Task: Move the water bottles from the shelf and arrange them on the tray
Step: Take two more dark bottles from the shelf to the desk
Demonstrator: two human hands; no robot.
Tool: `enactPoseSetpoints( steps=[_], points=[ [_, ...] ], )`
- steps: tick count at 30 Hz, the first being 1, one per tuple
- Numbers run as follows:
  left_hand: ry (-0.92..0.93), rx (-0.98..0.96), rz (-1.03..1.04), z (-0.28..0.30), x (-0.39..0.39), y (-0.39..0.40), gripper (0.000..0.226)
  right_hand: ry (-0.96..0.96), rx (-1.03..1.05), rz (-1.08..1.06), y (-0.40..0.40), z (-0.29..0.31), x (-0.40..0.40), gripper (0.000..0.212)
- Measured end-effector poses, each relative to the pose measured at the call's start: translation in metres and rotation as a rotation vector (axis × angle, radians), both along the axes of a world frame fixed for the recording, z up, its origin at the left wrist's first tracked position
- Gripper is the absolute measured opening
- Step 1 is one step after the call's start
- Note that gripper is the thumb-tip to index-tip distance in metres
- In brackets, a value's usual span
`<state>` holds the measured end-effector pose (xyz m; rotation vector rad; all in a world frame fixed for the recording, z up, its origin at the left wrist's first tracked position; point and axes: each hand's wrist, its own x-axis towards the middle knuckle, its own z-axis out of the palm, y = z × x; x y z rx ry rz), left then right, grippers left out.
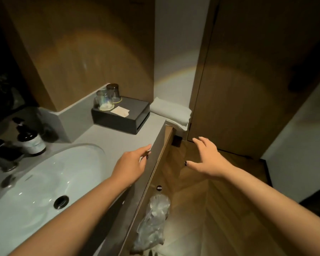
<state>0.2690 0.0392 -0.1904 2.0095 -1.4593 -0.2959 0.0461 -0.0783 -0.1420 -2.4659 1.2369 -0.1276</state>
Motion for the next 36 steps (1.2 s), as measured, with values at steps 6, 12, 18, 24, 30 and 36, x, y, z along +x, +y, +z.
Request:
enactPoseSetpoints(
  steps=[6, 12, 18, 24, 30, 36],
  points=[
    [-0.013, 0.003, -0.023, 0.001, 0.054, -0.123, 0.036, -0.014, 0.034, -0.079, -0.089, -0.009, 0.039, 0.086],
    [0.116, 0.065, -0.025, -0.014, 0.072, -0.216, 0.039, 0.108, 0.042, -0.080, -0.178, -0.025, 0.043, 0.085],
    [0.194, 0.249, -0.049, -0.036, 0.071, -0.322, 0.061, 0.147, 0.099, -0.045, -0.297, -0.049, 0.041, 0.085],
    [0.210, 0.404, 0.083, -0.062, 0.063, -0.419, 0.081, 0.162, 0.167, 0.102, -0.431, -0.061, 0.057, 0.084],
    [0.397, 0.457, 0.261, -0.076, 0.065, -0.502, 0.106, 0.225, 0.208, 0.256, -0.535, -0.065, 0.088, 0.083],
    [0.463, 0.301, 0.501, -0.102, 0.091, -0.541, 0.097, 0.233, 0.205, 0.455, -0.598, -0.082, 0.162, 0.065]
  ],
)
